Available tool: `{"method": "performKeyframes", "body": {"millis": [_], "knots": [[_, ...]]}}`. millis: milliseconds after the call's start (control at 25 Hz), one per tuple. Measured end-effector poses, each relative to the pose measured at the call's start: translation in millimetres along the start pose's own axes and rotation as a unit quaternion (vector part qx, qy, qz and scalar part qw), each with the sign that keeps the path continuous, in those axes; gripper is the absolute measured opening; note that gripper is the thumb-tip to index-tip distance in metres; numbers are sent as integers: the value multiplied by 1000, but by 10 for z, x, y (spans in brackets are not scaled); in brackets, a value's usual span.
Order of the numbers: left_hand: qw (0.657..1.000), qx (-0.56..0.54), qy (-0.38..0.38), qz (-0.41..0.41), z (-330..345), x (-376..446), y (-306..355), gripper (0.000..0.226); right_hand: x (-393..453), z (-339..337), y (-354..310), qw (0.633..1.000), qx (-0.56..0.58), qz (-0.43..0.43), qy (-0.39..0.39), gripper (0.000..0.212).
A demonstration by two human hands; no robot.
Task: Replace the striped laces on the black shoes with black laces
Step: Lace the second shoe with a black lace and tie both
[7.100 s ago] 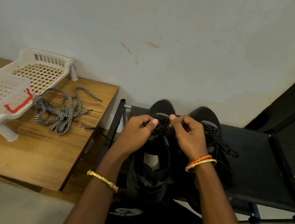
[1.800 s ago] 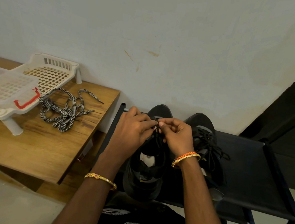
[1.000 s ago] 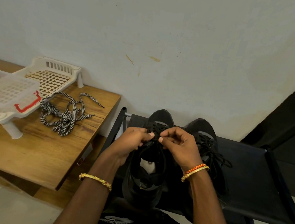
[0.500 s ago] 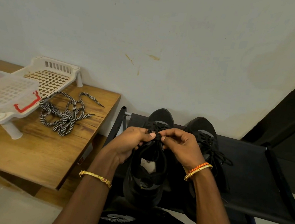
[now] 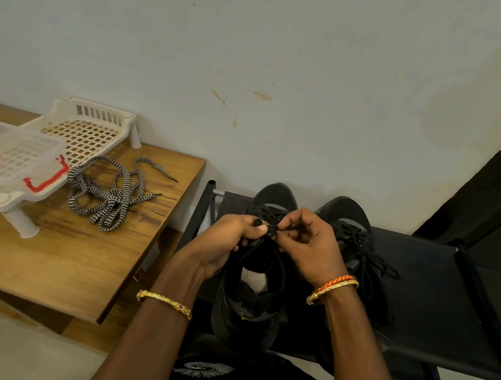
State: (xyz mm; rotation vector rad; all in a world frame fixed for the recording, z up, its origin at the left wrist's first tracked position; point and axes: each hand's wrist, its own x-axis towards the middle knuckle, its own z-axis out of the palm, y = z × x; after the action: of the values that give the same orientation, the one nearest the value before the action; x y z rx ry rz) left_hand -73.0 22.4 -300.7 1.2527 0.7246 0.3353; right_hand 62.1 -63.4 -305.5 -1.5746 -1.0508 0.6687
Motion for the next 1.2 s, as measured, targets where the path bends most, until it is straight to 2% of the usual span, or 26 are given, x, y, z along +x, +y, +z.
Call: {"method": "performKeyframes", "body": {"millis": [160,400,560,680,840,920,1040,1200], "knots": [[998,-58,-4,-18,26,2,4,24,-16,0,-4,1000,-8,7,-1,24],[998,-46,17,-33,-6,8,5,20,-30,-57,-5,998,57,35,-13,12],[998,-46,15,-31,0,-22,26,24,-20,-51,-16,982,158,104,11,6],[999,-40,8,-26,-5,-43,25,25,-24,-60,-12,982,149,113,-7,4],[999,-25,10,-19,4,-22,16,23,-27,-46,-33,986,144,89,-1,10],[1000,-6,17,-20,11,-16,23,20,-29,-32,-39,979,174,106,12,12],[998,-41,21,-31,11,-36,39,17,-29,-46,-52,971,186,147,4,12],[990,-82,93,-69,-20,-34,17,20,-22,-92,-56,953,221,207,30,18]]}}
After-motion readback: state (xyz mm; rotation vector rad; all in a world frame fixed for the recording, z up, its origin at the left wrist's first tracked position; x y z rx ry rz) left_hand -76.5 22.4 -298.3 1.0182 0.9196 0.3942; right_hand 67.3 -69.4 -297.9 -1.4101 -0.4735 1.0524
